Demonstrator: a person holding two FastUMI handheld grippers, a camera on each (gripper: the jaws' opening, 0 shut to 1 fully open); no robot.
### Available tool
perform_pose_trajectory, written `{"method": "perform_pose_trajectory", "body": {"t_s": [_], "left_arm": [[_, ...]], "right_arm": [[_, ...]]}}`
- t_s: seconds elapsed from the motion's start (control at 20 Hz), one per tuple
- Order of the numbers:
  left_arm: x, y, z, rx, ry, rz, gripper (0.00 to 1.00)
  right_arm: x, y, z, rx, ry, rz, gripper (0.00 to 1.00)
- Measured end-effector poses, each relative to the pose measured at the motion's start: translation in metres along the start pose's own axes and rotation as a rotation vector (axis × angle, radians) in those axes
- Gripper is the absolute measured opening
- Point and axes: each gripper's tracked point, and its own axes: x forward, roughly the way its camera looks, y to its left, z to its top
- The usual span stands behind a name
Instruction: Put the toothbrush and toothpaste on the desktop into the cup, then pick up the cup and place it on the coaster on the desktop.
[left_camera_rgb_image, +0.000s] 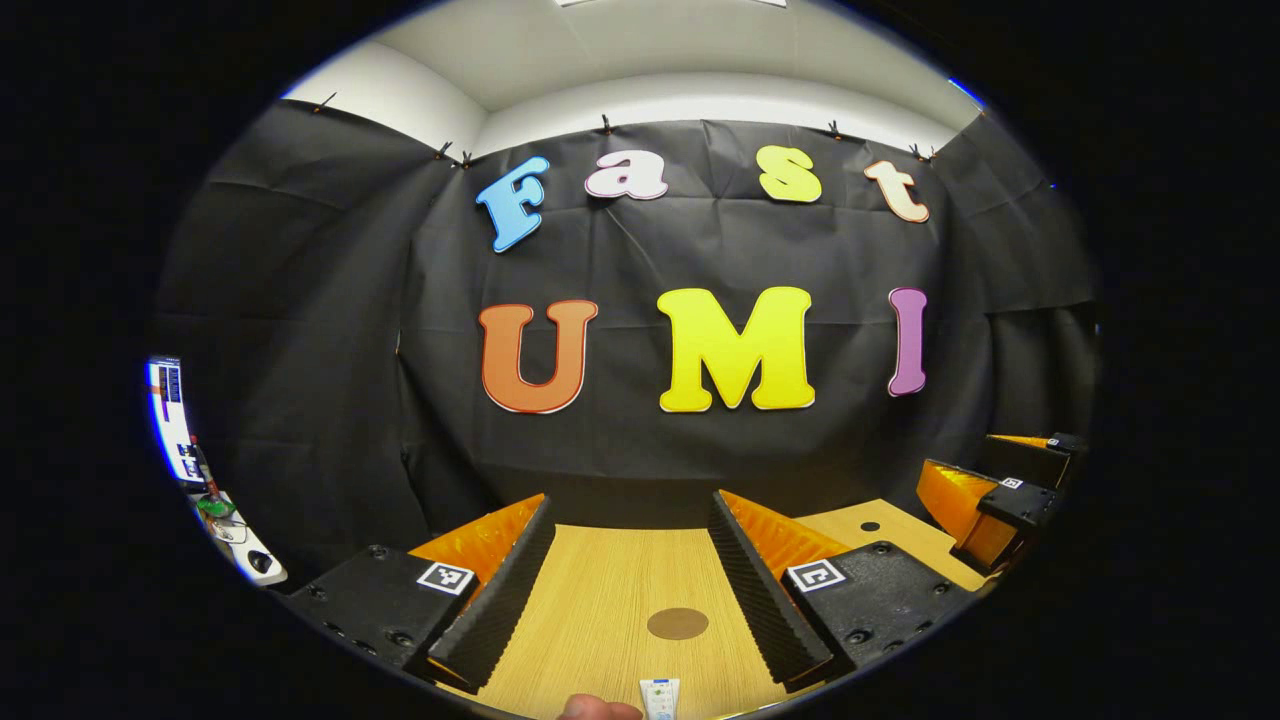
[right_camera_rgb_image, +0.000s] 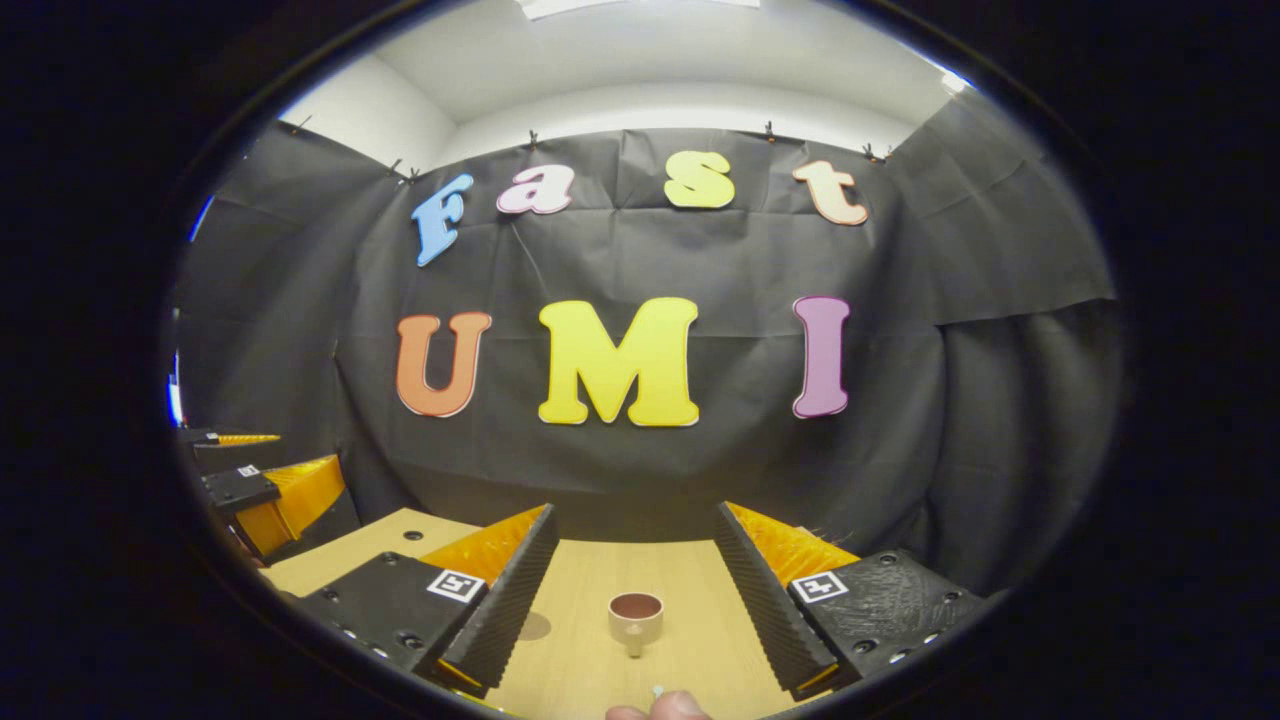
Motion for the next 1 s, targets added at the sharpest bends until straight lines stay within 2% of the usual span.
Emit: {"method": "perform_pose_trajectory", "body": {"t_s": [0.3, 0.55, 0.8, 0.85, 1.0], "left_arm": [[0.000, -0.007, -0.009, -0.009, 0.025, -0.017, 0.98], [-0.001, -0.025, -0.037, -0.006, 0.098, -0.055, 0.98], [-0.016, -0.040, -0.105, -0.005, 0.292, -0.106, 0.98], [-0.021, -0.043, -0.119, -0.010, 0.334, -0.110, 0.98], [-0.039, -0.047, -0.156, -0.028, 0.443, -0.117, 0.98]], "right_arm": [[0.000, -0.003, -0.010, -0.019, 0.020, 0.006, 0.95], [0.003, -0.012, -0.035, -0.037, 0.093, 0.011, 0.95], [-0.001, -0.020, -0.086, -0.069, 0.233, 0.034, 0.96], [-0.003, -0.021, -0.099, -0.076, 0.265, 0.044, 0.94], [-0.015, -0.019, -0.139, -0.093, 0.361, 0.072, 0.96]]}}
